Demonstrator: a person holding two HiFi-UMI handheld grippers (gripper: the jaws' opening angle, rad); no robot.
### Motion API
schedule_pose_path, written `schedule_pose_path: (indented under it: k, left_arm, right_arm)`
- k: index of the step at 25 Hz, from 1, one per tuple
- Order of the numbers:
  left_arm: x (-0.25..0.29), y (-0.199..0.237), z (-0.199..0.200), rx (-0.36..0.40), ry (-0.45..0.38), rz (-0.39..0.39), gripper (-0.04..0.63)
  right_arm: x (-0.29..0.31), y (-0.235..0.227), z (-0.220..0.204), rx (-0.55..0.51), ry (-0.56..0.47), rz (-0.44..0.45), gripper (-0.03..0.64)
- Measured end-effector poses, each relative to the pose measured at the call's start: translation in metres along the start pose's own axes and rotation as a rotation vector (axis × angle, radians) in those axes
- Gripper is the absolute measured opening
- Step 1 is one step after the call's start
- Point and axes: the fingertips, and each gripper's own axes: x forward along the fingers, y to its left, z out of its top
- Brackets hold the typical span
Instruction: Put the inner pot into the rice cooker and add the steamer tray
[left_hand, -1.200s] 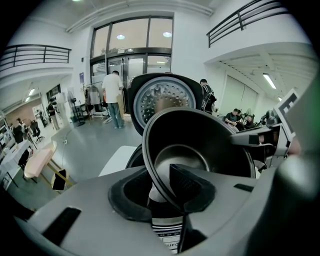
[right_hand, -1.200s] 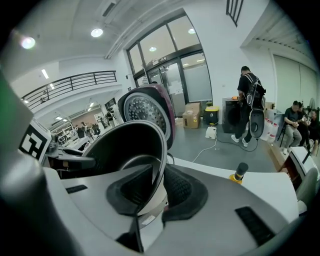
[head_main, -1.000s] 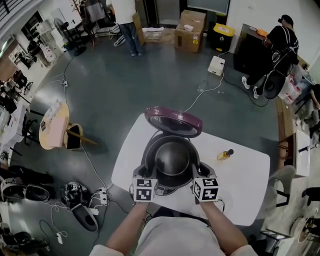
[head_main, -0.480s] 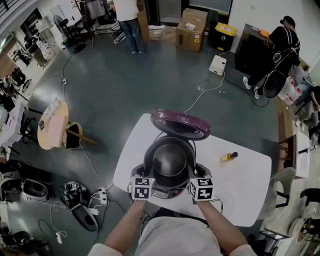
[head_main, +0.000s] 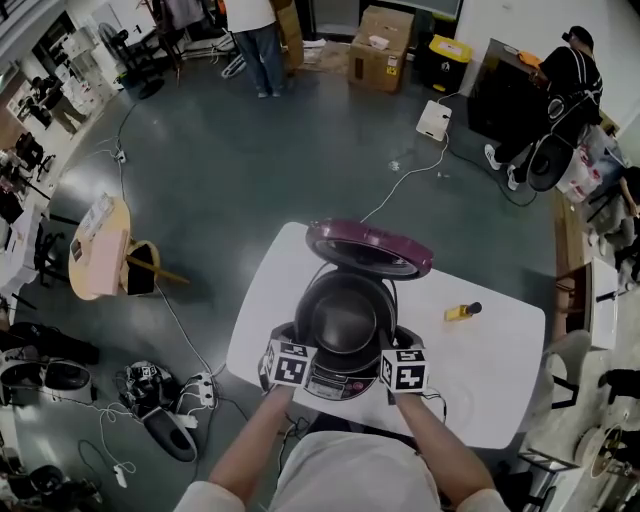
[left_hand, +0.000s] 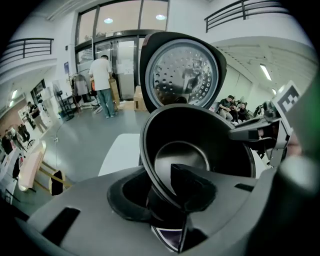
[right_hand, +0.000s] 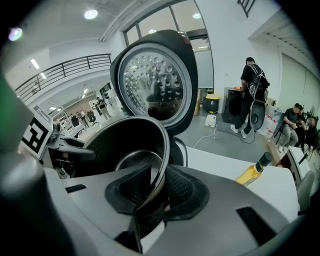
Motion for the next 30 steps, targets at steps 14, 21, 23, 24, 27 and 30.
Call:
schedule_pose_path:
  k: [14,21,23,24,27,30]
  left_arm:
    - [0.041,0.001,-0.016,0.084,0.154,-0.071,0.152]
    - [0.05,0.002,-0.022,0.139,0.178,-0.047,0.161]
    - [0.051,0.001,-0.024,0.151,0.177,-0.035,0.164]
    - [0.05,0.001,-0.024,0.154,0.176,-0.027,0.164]
    - [0.05,0.001,-0.025,0.159,0.173,-0.004,0.166]
    - [0.049,0.002,-0.024,0.168,0.174,0.015,0.167]
  right_arm:
    - [0.03,-0.01,-0.031,-0.013,0.132,-0.052,0.123]
    - [0.043,-0.013,-0.045,-0.038,0.185,-0.082,0.132]
    - [0.045,-0.014,-0.048,-0.05,0.183,-0.094,0.135]
    - [0.046,-0.015,-0.05,-0.056,0.183,-0.101,0.135]
    - [0.044,-0.014,-0.051,-0.07,0.194,-0.118,0.137]
    - [0.041,-0.012,-0.046,-0.079,0.197,-0.138,0.14]
